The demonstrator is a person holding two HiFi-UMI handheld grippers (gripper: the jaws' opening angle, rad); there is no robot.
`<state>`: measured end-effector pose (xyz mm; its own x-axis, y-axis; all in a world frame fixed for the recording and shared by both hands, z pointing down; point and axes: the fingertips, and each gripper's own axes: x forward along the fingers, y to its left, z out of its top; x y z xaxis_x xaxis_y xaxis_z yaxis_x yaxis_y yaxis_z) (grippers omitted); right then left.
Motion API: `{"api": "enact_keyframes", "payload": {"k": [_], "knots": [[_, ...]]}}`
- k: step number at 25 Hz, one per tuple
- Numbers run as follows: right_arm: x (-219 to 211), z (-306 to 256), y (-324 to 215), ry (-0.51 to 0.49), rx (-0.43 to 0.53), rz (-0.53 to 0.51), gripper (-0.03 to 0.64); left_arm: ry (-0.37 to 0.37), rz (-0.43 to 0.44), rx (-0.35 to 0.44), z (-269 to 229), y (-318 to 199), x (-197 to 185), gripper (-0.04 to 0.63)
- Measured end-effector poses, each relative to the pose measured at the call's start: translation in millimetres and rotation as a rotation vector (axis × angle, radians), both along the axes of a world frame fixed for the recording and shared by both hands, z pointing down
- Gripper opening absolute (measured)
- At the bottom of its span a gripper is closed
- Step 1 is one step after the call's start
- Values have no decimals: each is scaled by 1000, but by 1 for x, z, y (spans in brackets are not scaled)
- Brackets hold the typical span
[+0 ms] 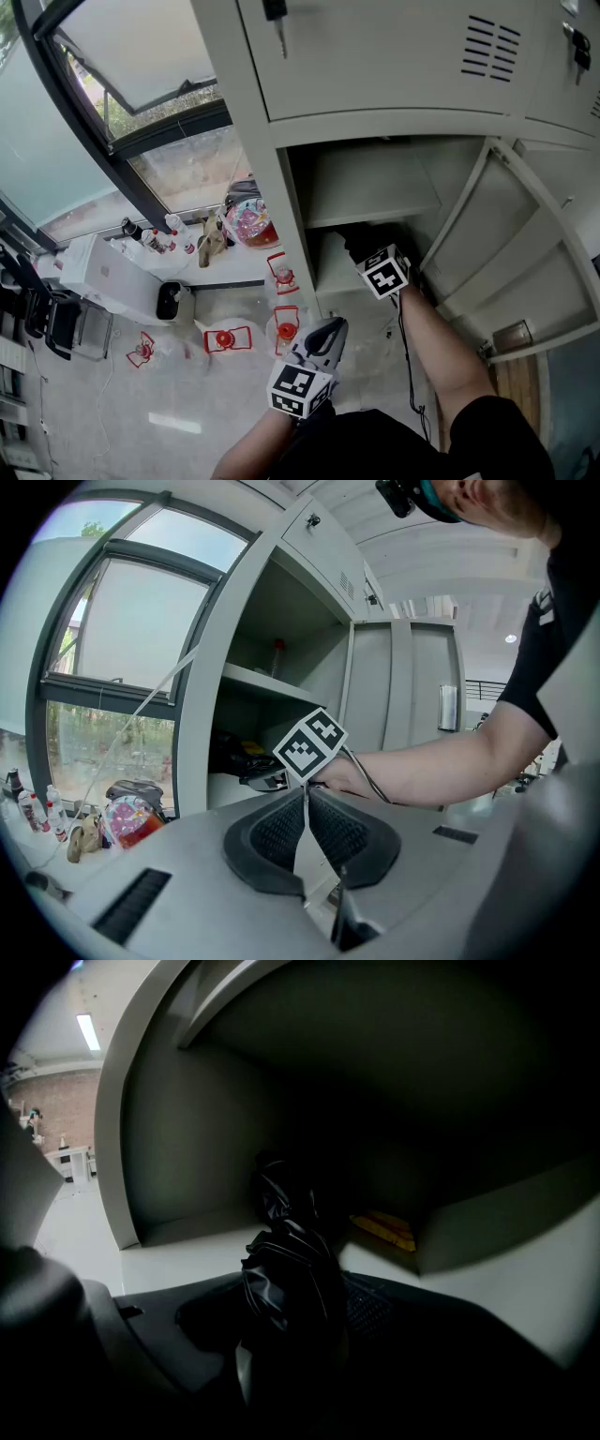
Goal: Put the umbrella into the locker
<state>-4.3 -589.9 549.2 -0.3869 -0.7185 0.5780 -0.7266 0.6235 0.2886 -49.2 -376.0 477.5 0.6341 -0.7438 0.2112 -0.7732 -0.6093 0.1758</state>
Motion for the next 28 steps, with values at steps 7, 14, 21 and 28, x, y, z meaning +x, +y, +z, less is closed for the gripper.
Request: {"api": "enact_keyframes", "payload": {"k": [7,14,21,28], "knots": [[7,3,6,-22,1,30,371,1,-7,3,-2,6,-1,28],[7,-14,23,-51,49,37,376,7,0,18,-7,17,7,28],[4,-42,49,-130,96,39,376,4,5,34,-12,37,15,28],[0,-64,94,-184,130,-19,230,-3,-2,48,-19,62,24,28]]}}
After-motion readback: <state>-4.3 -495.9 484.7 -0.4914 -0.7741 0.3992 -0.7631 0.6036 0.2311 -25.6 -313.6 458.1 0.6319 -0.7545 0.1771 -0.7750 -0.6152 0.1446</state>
